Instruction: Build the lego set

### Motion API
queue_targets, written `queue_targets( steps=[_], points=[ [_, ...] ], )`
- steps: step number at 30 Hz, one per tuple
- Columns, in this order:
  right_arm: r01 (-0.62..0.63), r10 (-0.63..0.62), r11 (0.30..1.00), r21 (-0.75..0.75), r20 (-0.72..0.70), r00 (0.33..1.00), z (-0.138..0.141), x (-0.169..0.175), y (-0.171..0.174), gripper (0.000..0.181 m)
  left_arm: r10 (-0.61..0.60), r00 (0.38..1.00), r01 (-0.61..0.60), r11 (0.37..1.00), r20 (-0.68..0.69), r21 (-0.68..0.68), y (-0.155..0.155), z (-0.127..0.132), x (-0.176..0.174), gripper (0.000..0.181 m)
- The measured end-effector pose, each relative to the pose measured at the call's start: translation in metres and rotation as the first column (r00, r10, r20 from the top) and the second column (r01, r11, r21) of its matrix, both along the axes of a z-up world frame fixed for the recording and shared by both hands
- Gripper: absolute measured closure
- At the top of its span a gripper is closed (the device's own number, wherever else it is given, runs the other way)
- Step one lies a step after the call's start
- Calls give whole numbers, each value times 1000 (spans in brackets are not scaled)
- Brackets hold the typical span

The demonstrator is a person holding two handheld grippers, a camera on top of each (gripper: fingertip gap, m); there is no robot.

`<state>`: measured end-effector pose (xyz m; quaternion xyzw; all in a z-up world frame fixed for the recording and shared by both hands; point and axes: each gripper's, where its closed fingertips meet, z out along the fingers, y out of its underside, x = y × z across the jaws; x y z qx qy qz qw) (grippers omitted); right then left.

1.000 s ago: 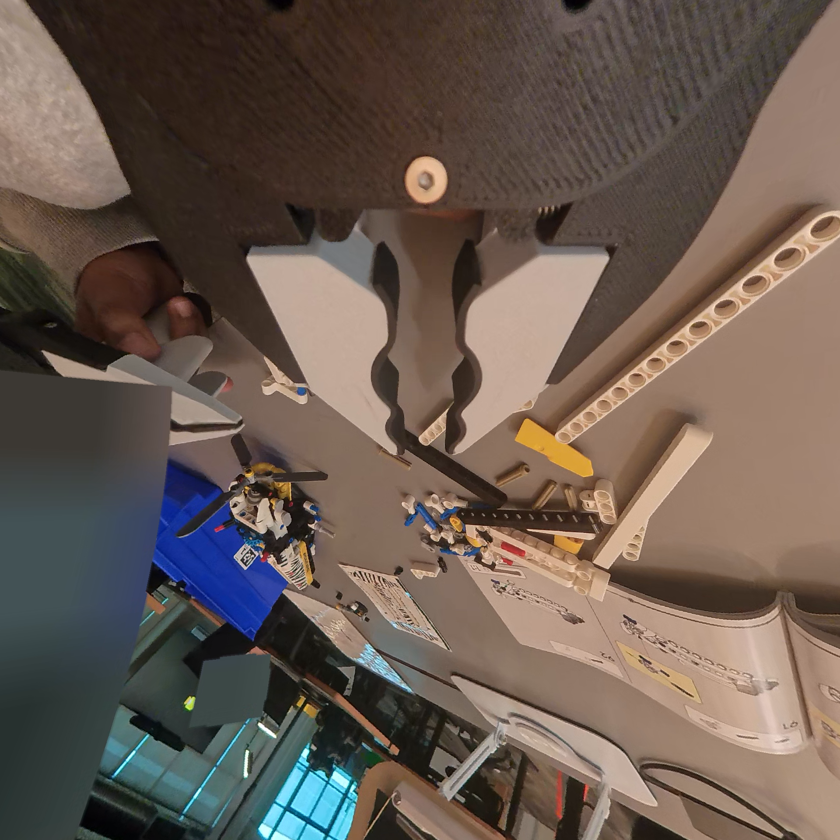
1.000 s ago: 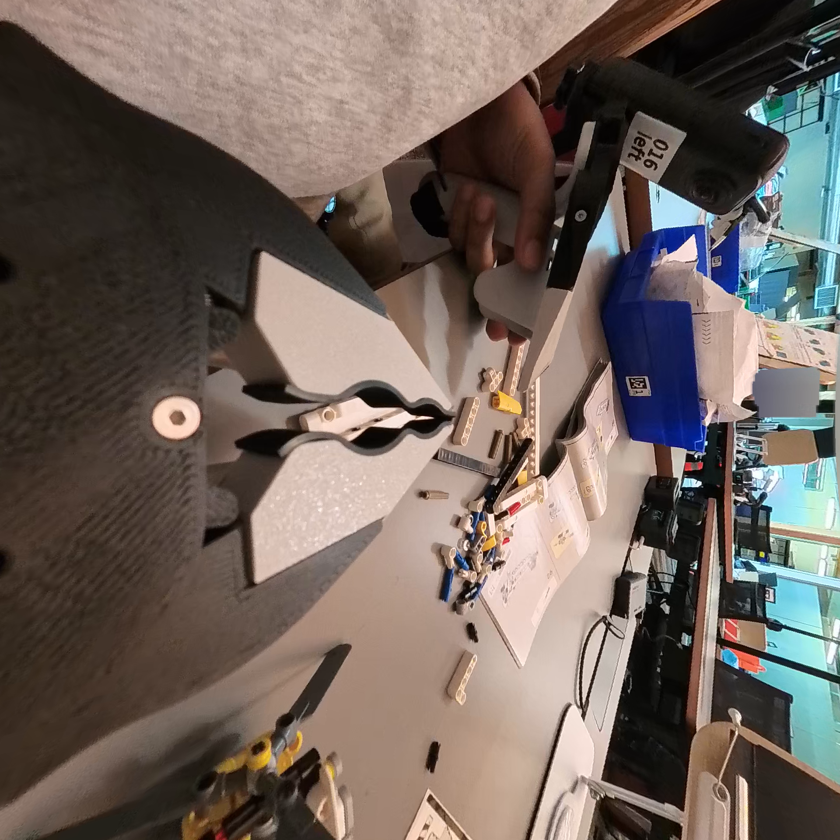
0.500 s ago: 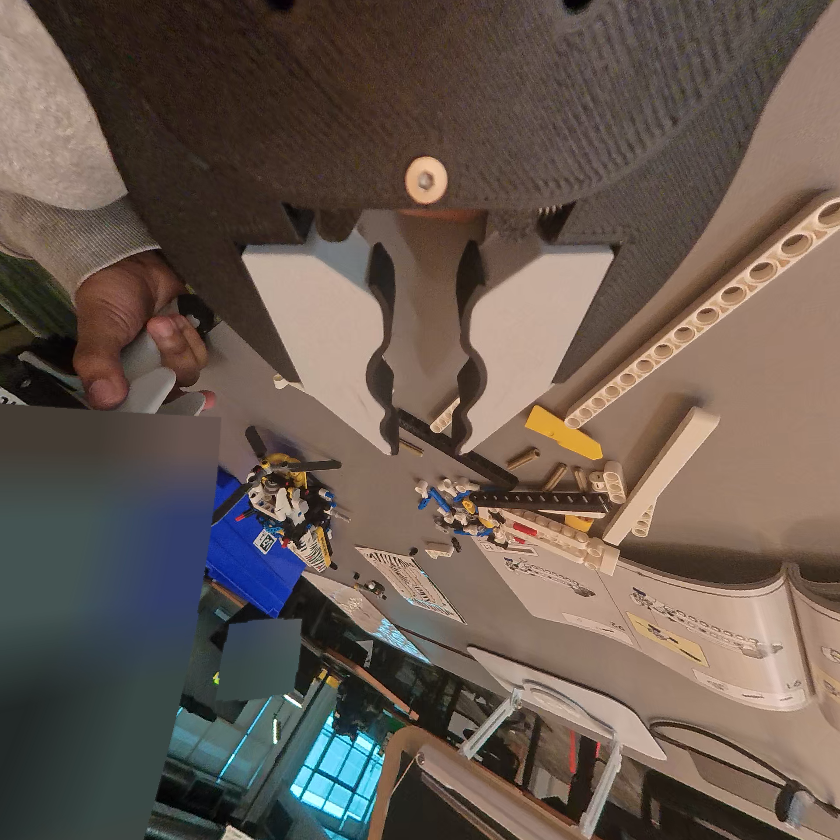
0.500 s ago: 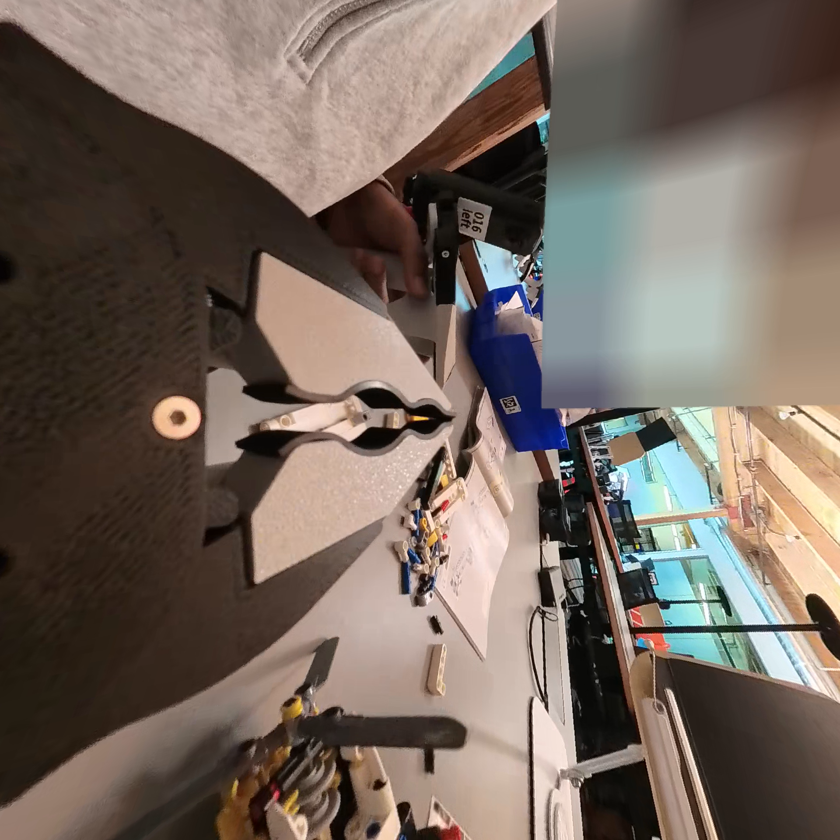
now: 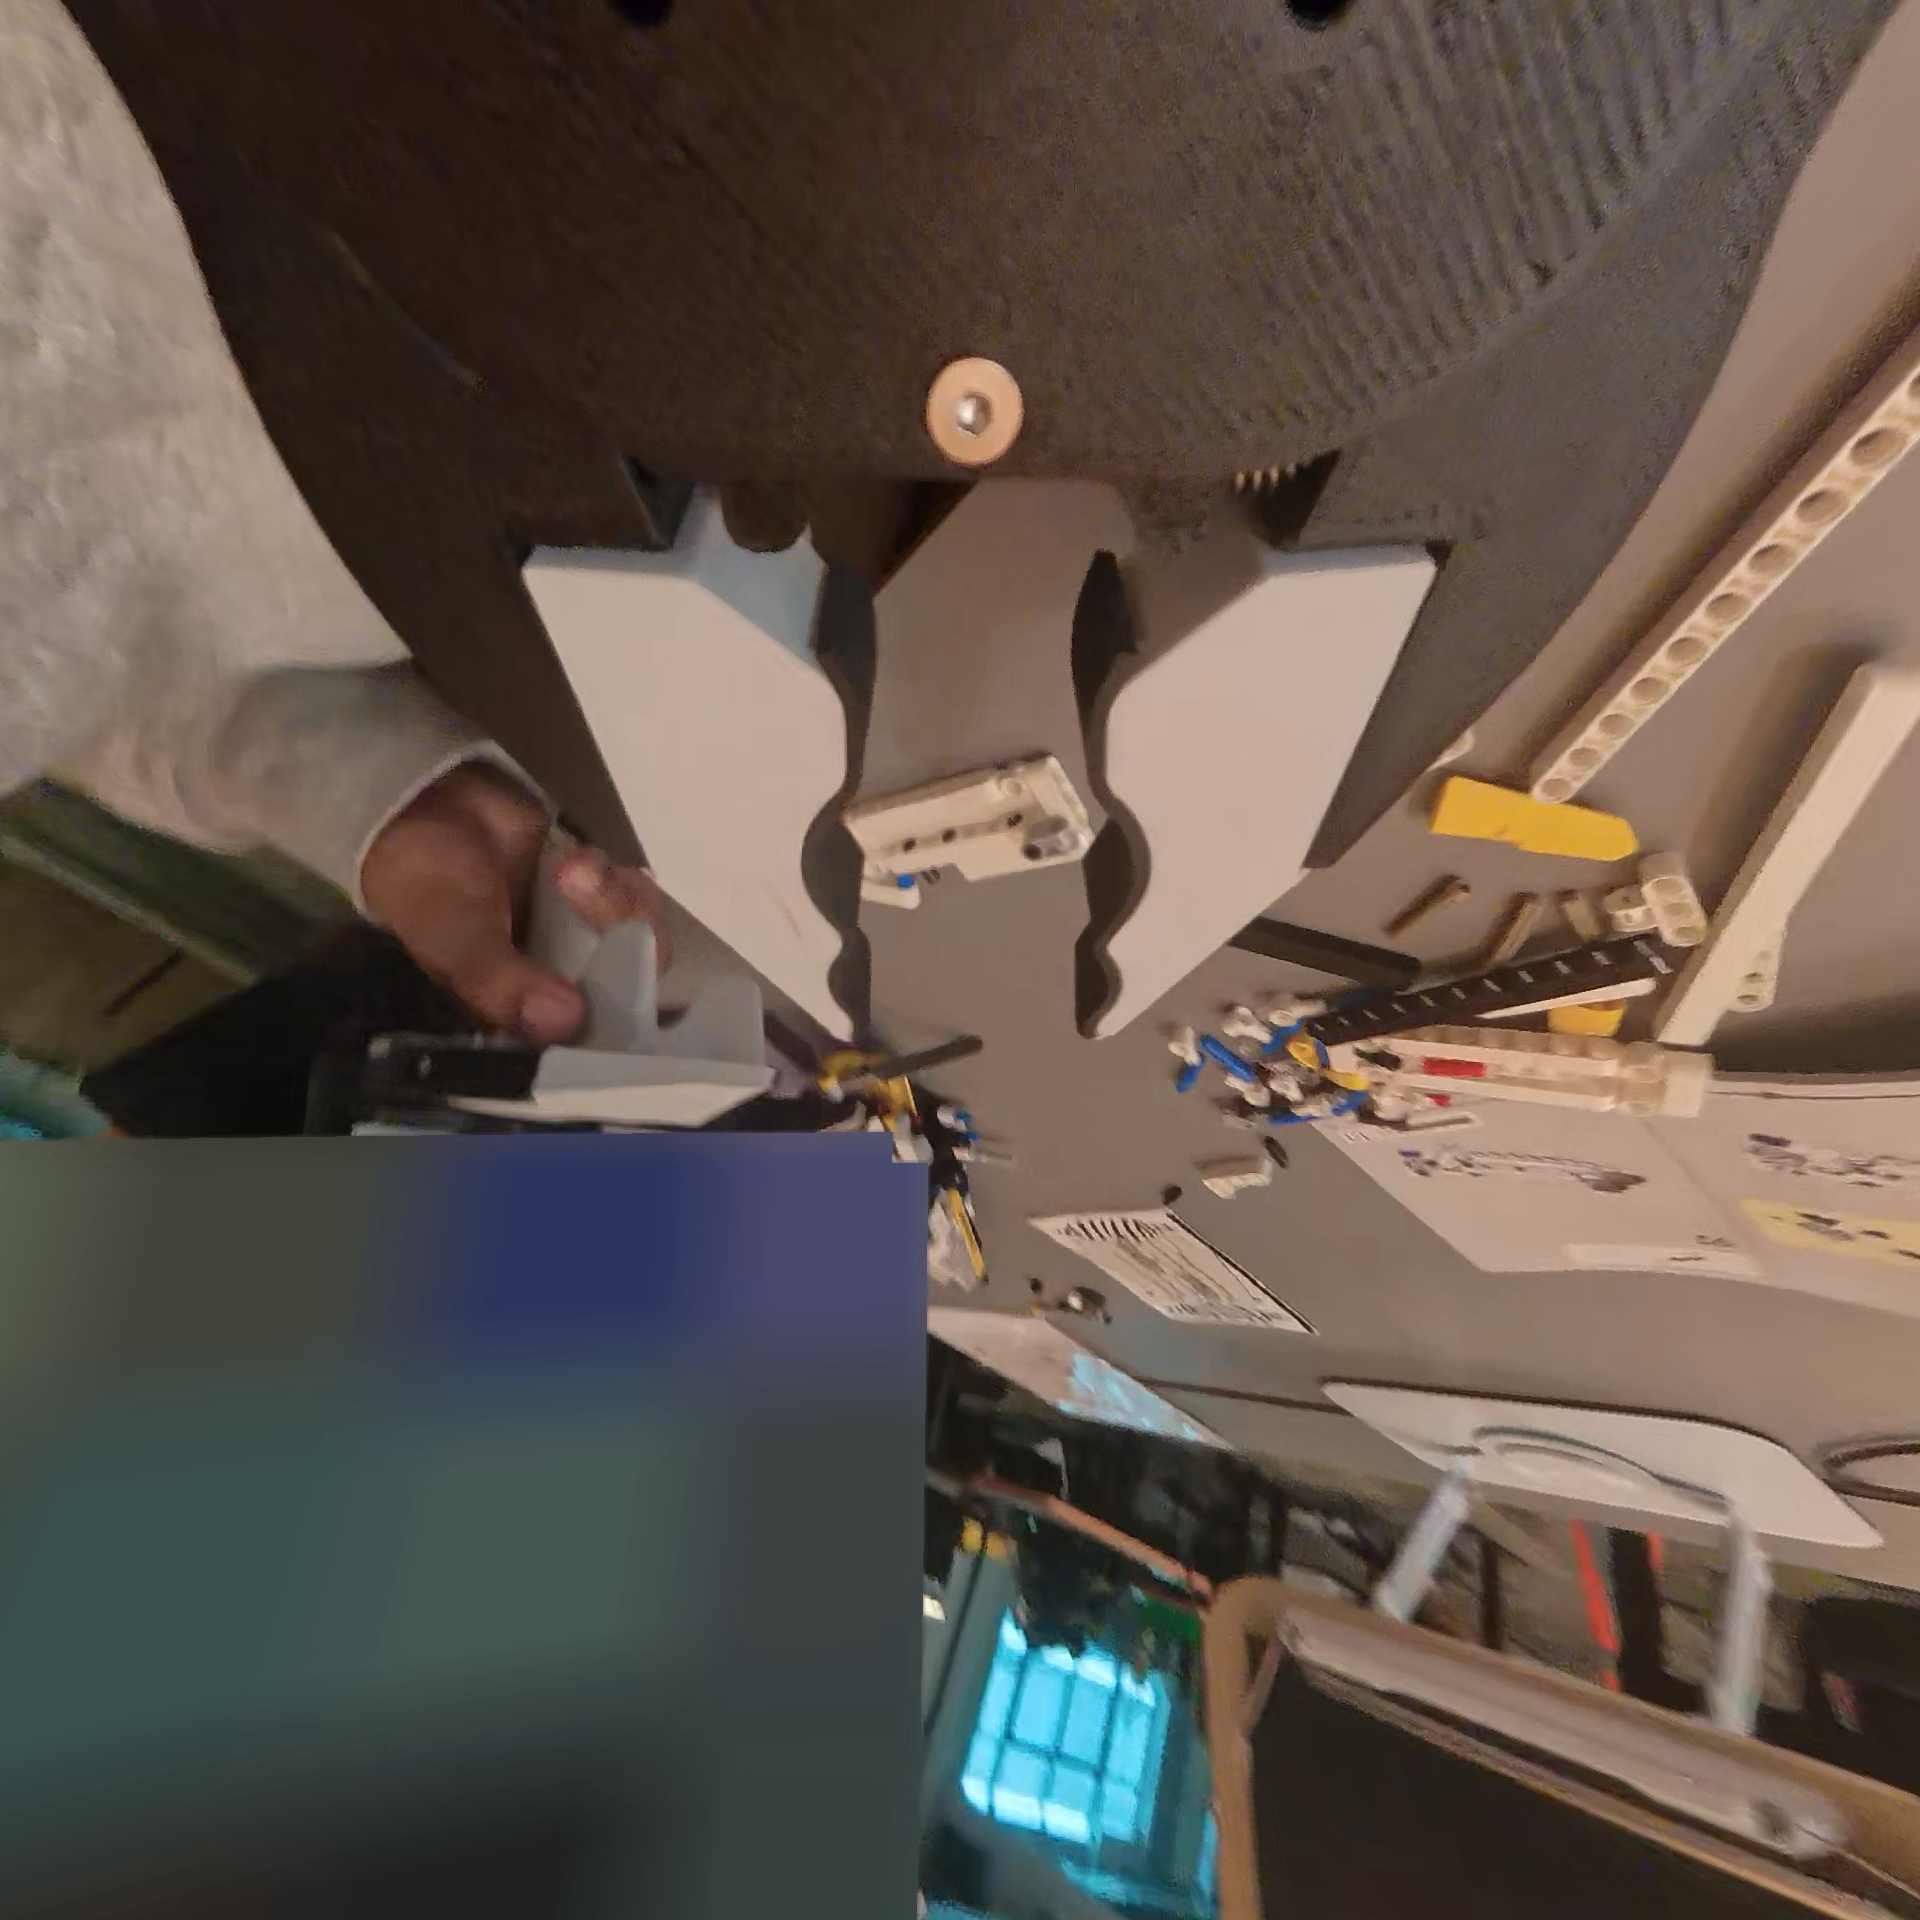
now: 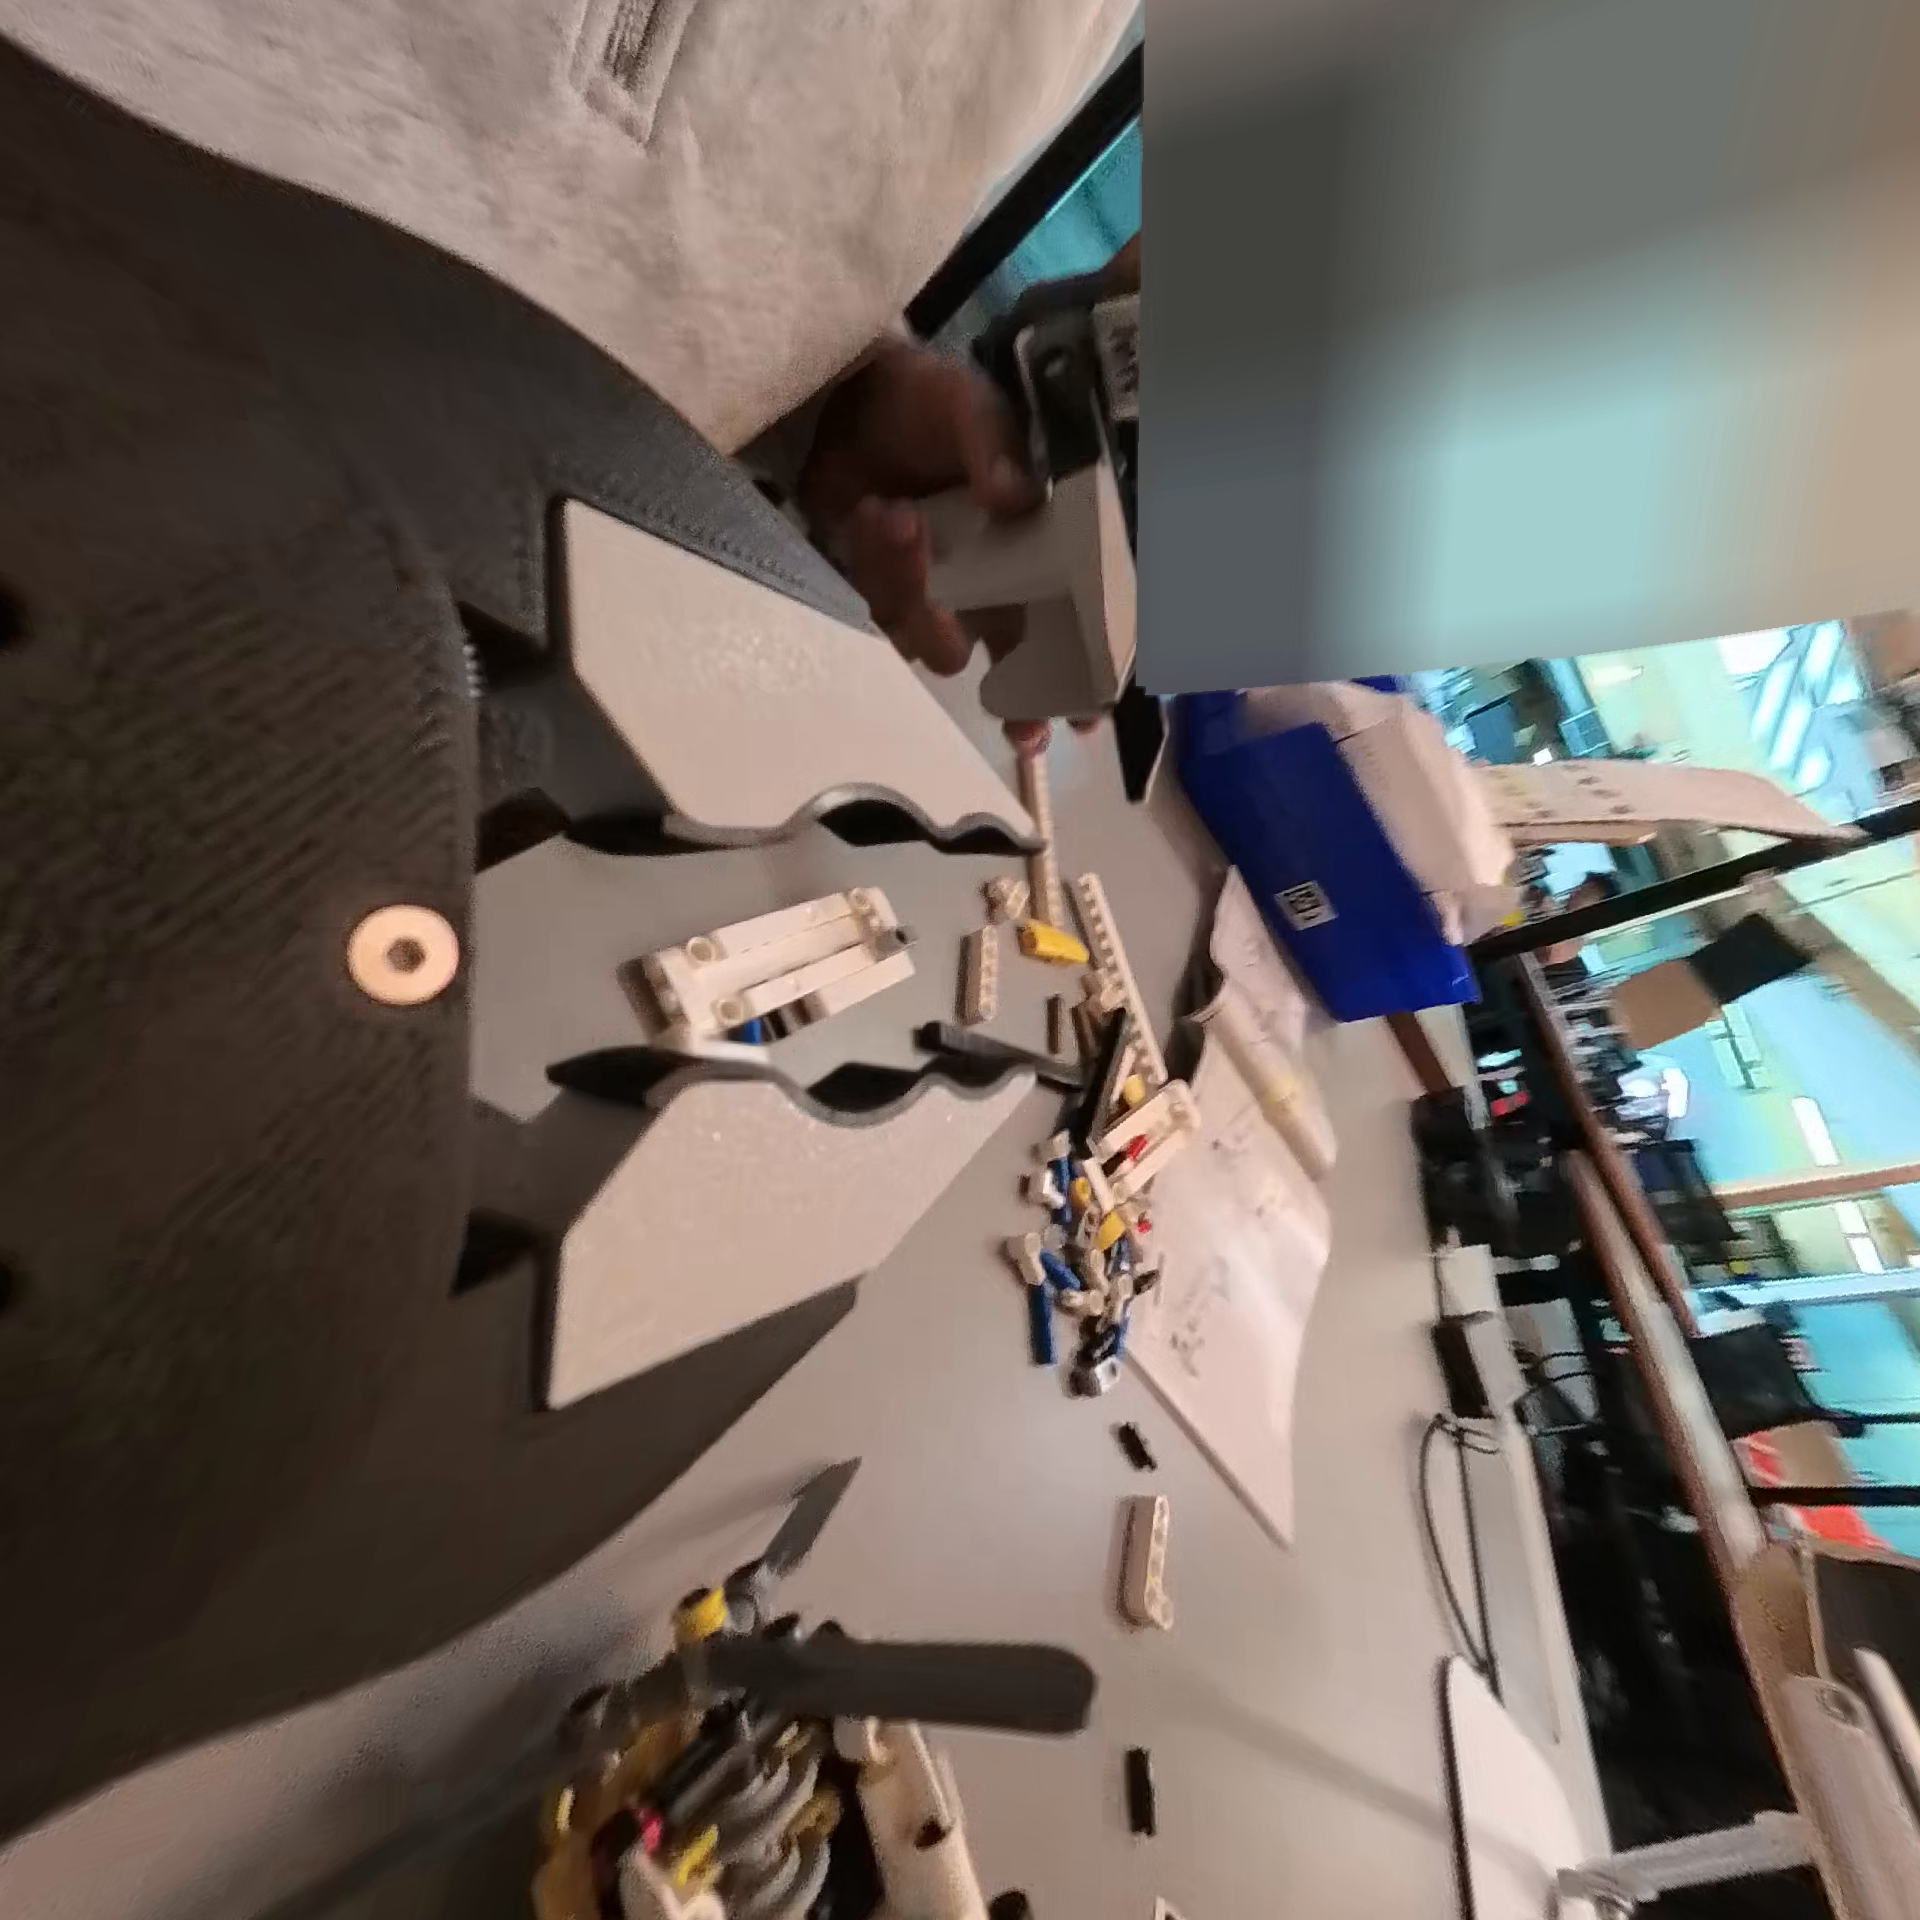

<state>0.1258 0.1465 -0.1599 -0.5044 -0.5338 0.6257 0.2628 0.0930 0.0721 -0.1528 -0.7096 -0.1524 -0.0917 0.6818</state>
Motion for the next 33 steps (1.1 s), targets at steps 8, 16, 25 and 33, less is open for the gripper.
queue_targets(
  steps=[8, 16, 25, 33],
  points=[
    [-64, -24, 972, 227, 365, 931, -48, 1, -18, 114, -117, 979, 54, 936, -164, -348, 24, -47, 33, 167],
    [-66, -100, 939, 336, 455, 885, -79, 7, -21, 115, -153, 974, 44, 850, -166, -525, 22, -79, 34, 181],
    [-116, -56, 932, 344, 454, 889, -81, 7, -19, 133, -173, 973, 56, 820, -153, -570, 27, -90, 31, 181],
    [-168, -5, 917, 362, 430, 903, -81, 5, -24, 142, -147, 980, 51, 836, -133, -546, 31, -88, 21, 181]
  ],
)
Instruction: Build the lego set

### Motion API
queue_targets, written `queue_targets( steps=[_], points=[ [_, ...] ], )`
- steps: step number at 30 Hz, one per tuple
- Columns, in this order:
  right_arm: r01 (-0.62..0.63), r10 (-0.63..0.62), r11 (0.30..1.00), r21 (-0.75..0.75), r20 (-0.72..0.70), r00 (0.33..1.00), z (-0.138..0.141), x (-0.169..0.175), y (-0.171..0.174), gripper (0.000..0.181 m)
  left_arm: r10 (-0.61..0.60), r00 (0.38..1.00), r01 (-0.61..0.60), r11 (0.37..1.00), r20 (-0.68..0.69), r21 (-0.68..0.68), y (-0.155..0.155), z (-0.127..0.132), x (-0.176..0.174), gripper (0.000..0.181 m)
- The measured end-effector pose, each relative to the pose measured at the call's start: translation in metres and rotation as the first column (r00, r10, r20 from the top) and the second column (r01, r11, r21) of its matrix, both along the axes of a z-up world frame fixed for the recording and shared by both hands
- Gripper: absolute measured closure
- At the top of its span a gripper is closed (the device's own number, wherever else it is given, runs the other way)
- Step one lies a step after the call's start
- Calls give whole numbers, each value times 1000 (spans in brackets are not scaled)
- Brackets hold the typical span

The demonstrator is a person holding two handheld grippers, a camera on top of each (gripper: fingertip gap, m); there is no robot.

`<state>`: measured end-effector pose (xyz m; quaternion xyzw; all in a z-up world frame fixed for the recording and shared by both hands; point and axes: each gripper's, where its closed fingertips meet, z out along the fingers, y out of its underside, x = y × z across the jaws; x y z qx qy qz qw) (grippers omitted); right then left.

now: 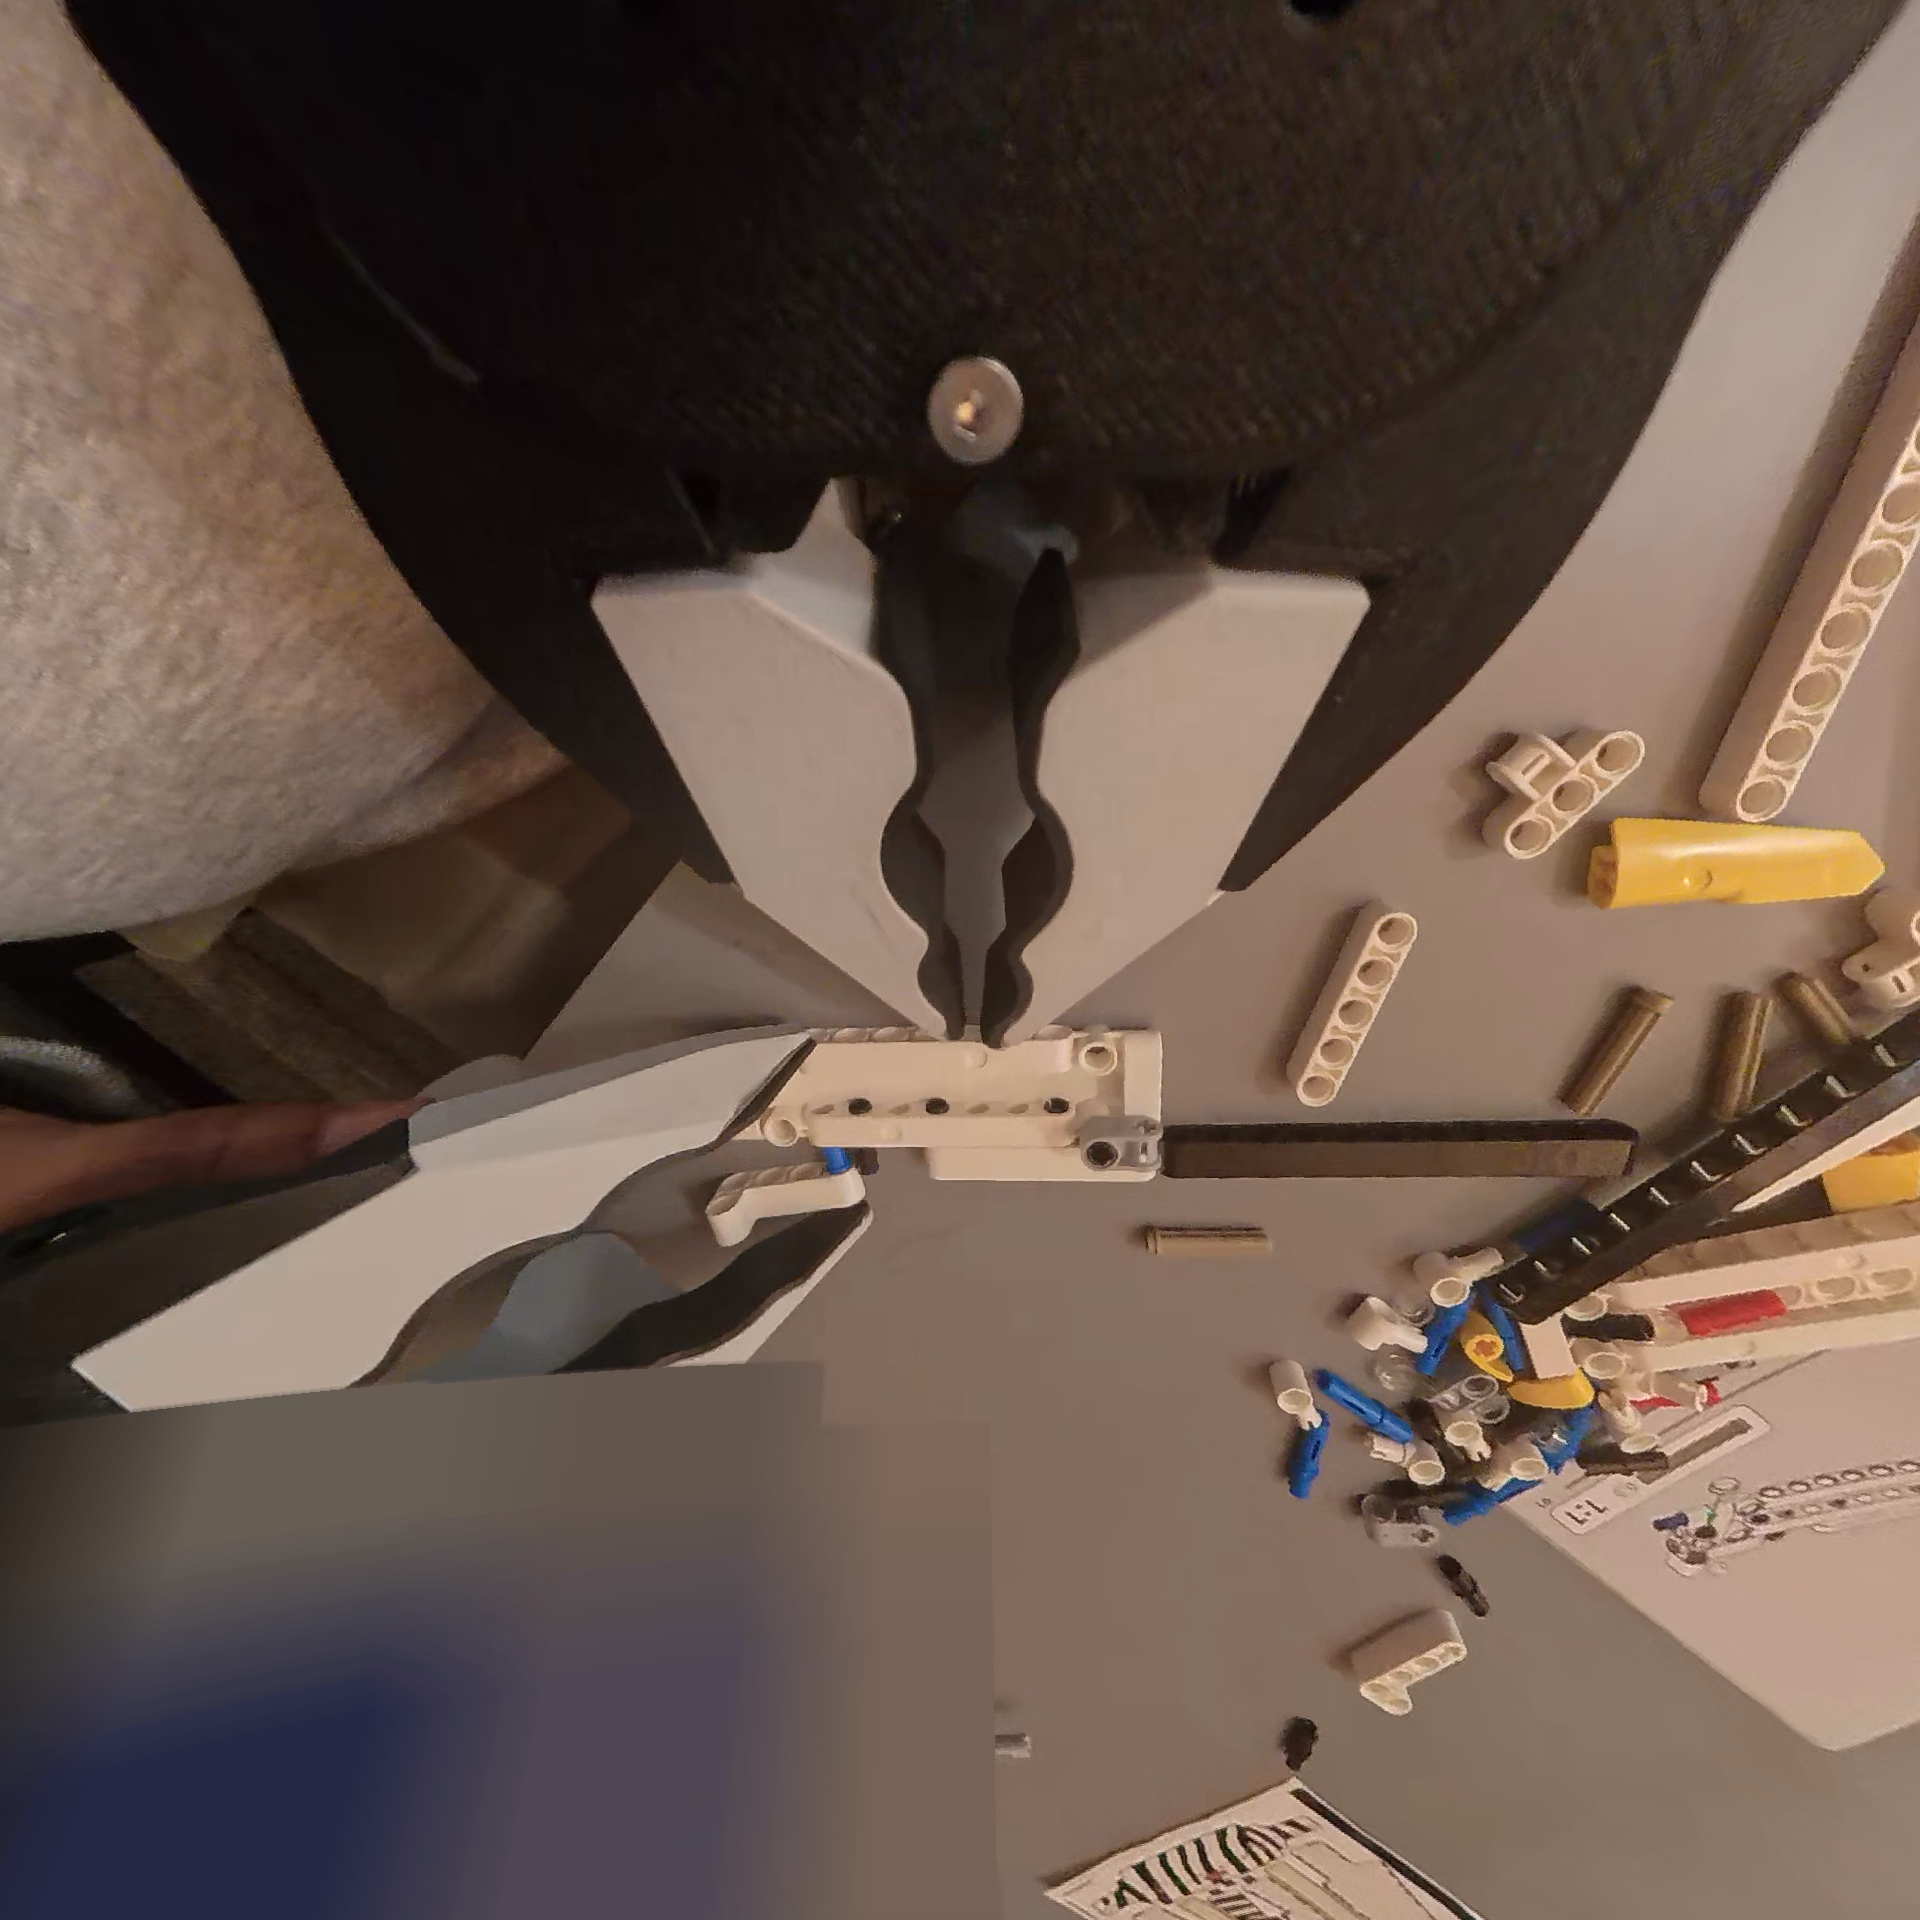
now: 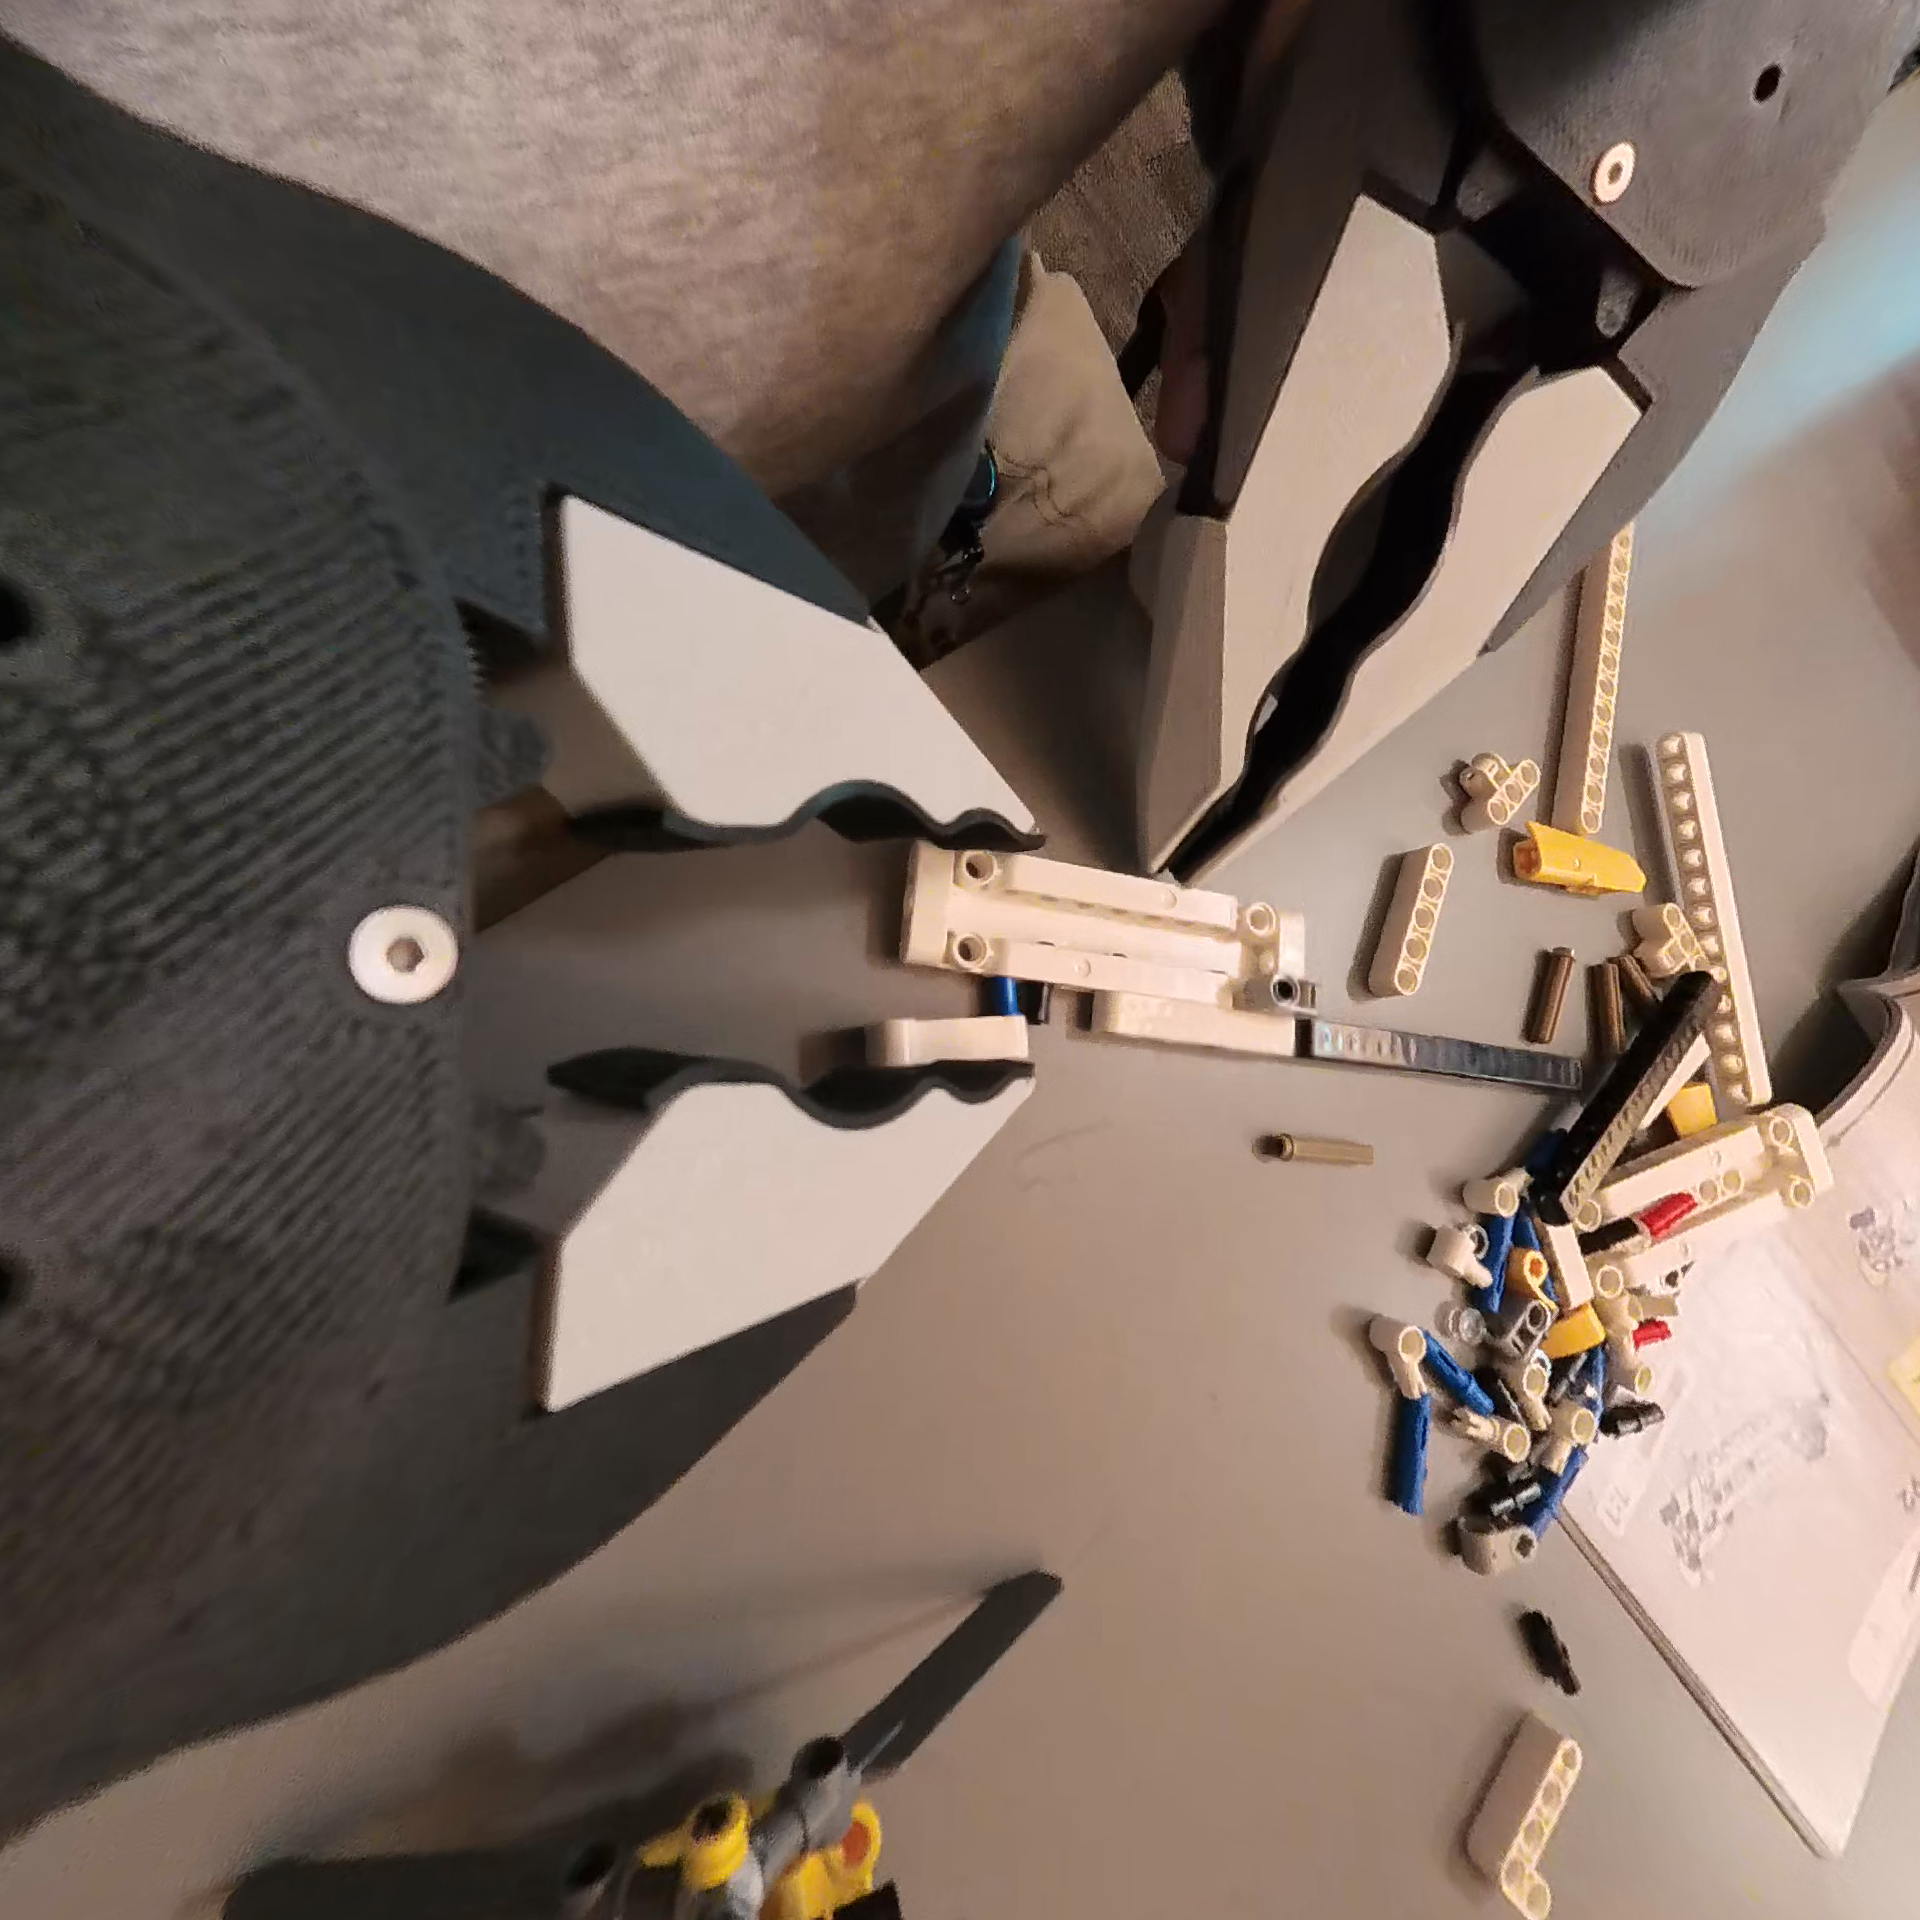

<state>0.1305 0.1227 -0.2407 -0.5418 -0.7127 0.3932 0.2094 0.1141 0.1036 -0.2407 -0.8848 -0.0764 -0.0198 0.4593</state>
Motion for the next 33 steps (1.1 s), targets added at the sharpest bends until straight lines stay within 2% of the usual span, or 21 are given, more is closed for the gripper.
queue_targets(
  steps=[13, 18, 28, 33],
  points=[
    [95, -94, 995, 20, -60, 994, 3, 1, 0, 128, -40, 995, 32, 995, 95, 91, 1, 8, 23, 179],
    [81, -76, 987, 139, -45, 996, -4, 0, -1, 131, -37, 994, 27, 995, 106, 99, 7, 8, 23, 179],
    [70, -68, 990, 124, -21, 997, -4, 0, 2, 143, -31, 1000, 31, 996, -4, 82, 7, 13, 6, 177],
    [45, -44, 991, 127, -10, 999, -4, 0, 2, 143, -51, 998, 49, 997, 46, 56, 8, 4, 7, 177]
  ],
)
